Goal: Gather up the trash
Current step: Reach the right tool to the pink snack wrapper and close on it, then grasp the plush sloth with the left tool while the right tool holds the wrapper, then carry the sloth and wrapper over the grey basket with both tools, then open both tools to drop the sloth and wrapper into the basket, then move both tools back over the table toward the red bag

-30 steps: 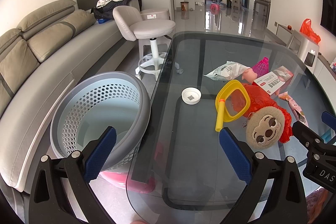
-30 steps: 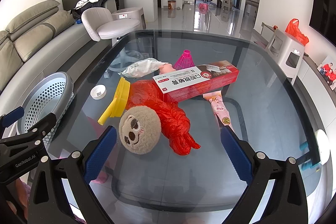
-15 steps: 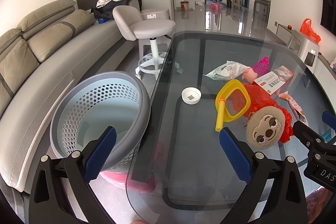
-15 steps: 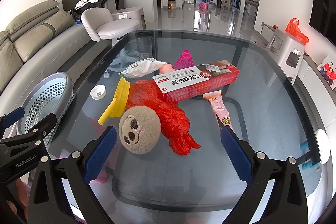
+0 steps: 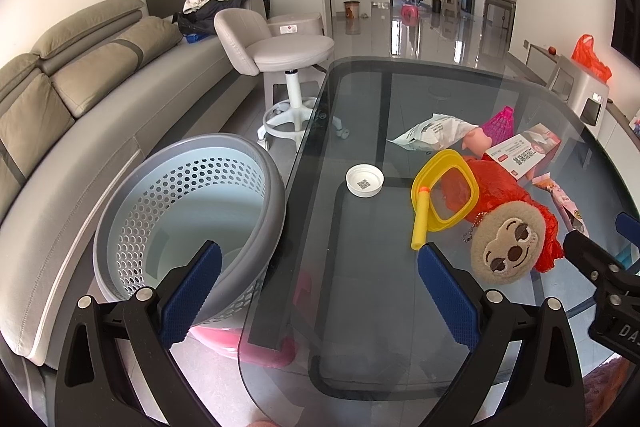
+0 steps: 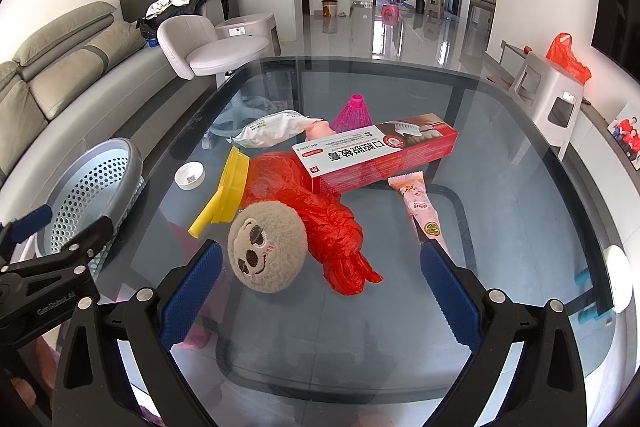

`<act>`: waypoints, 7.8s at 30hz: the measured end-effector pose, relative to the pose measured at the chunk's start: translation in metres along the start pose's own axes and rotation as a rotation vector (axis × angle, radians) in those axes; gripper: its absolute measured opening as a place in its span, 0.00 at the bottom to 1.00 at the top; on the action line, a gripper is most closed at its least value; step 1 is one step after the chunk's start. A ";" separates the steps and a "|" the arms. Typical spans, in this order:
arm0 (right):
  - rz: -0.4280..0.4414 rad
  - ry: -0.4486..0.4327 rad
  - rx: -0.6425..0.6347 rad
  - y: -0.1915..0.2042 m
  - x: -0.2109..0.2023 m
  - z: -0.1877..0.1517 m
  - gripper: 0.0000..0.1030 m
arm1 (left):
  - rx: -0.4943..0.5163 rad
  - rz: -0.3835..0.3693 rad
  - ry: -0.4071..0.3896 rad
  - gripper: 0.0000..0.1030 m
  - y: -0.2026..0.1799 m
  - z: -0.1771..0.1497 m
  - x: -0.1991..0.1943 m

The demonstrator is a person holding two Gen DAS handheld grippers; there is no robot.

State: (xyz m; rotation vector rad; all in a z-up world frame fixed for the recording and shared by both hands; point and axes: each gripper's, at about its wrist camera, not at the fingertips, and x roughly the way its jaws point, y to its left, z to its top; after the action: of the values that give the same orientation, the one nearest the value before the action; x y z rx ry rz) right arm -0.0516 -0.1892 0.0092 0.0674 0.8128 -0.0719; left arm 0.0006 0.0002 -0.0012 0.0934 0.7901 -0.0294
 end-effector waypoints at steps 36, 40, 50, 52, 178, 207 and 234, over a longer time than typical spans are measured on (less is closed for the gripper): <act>-0.057 0.174 0.034 -0.095 0.087 0.011 0.92 | 0.055 -0.093 0.064 0.94 -0.062 -0.005 0.039; -0.054 0.196 0.045 -0.097 0.098 0.015 0.91 | 0.058 -0.095 0.065 0.94 -0.063 -0.005 0.040; -0.052 0.228 0.037 -0.094 0.113 0.017 0.75 | 0.064 -0.105 0.057 0.94 -0.066 -0.005 0.041; -0.050 0.241 0.031 -0.093 0.115 0.017 0.67 | 0.064 -0.106 0.056 0.94 -0.066 -0.006 0.041; 0.607 0.246 -0.313 0.239 0.095 0.072 0.21 | -0.243 0.211 0.065 0.60 0.179 -0.005 0.038; 0.593 0.183 -0.270 0.219 0.083 0.072 0.51 | -0.274 0.225 0.040 0.74 0.183 -0.008 0.029; 0.320 -0.002 -0.065 0.074 0.038 0.061 0.60 | -0.120 0.038 -0.037 0.81 0.085 0.006 0.013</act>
State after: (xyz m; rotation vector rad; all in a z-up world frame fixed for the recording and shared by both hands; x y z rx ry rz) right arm 0.0249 -0.1227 0.0259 0.1356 0.7926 0.2562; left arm 0.0186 0.0840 -0.0002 -0.0060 0.7513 0.0521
